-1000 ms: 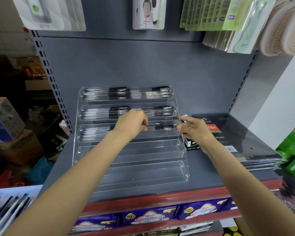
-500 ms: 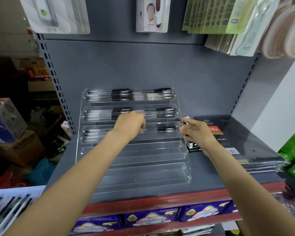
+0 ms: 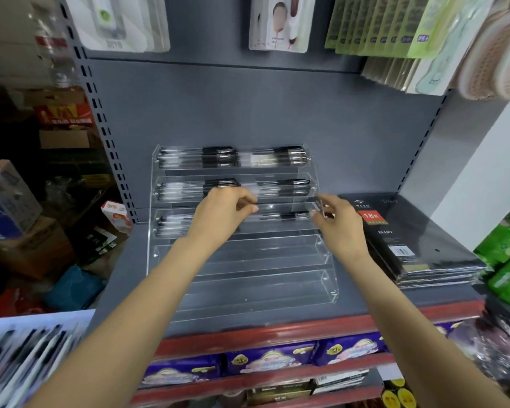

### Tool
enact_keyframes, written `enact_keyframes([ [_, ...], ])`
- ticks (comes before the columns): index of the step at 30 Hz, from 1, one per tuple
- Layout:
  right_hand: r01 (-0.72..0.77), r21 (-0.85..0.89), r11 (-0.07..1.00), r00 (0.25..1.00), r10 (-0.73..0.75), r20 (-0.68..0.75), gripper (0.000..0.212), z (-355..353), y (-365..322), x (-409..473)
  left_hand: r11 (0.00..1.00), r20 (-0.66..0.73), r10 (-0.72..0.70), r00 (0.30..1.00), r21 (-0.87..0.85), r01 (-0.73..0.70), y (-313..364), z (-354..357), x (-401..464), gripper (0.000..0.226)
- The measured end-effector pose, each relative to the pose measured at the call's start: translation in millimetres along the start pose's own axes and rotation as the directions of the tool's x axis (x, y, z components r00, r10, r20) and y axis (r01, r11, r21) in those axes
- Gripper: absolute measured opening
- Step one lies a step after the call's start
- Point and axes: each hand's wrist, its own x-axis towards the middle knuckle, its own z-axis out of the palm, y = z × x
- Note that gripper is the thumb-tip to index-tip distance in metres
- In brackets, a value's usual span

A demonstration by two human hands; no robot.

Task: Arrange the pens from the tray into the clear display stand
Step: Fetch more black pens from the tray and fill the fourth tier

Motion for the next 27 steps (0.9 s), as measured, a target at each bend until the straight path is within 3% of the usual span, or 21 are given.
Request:
enact_keyframes([
  [5,0.096,-0.043,0.994,0.993,-0.093,0.07,0.032,36.6,-46.6,-37.4,0.987,-0.091,-0.053,0.994,-0.156,0.039,-21.9,-36.3,-43.5,0.012],
  [12,0.145,0.111,0.983,0.953,-0.169,0.251,0.022,134.5,-151.7,-140.5,0.969,-0.188,-0.172,0.967,-0.207,0.132,-117.5,-123.1,-157.0,0.009],
  [18,0.155,0.143,0.977,0.867,-0.204,0.454,0.025,250.1,-205.8,-253.6,0.902,-0.083,-0.38,0.921,-0.252,0.349,-229.5,-179.0,-279.8,0.006],
  [23,0.064,-0.038,0.997,0.723,-0.02,0.69,0.03,326.1,-207.2,-315.2,0.854,0.053,-0.517,0.854,-0.027,0.519,-305.1,-193.2,-351.6,0.019],
  [27,0.085,-0.203,0.976,0.642,0.102,0.76,0.039,368.1,-189.4,-345.4,0.872,0.211,-0.488,0.847,0.069,0.485,-343.9,-186.4,-394.1,0.027],
])
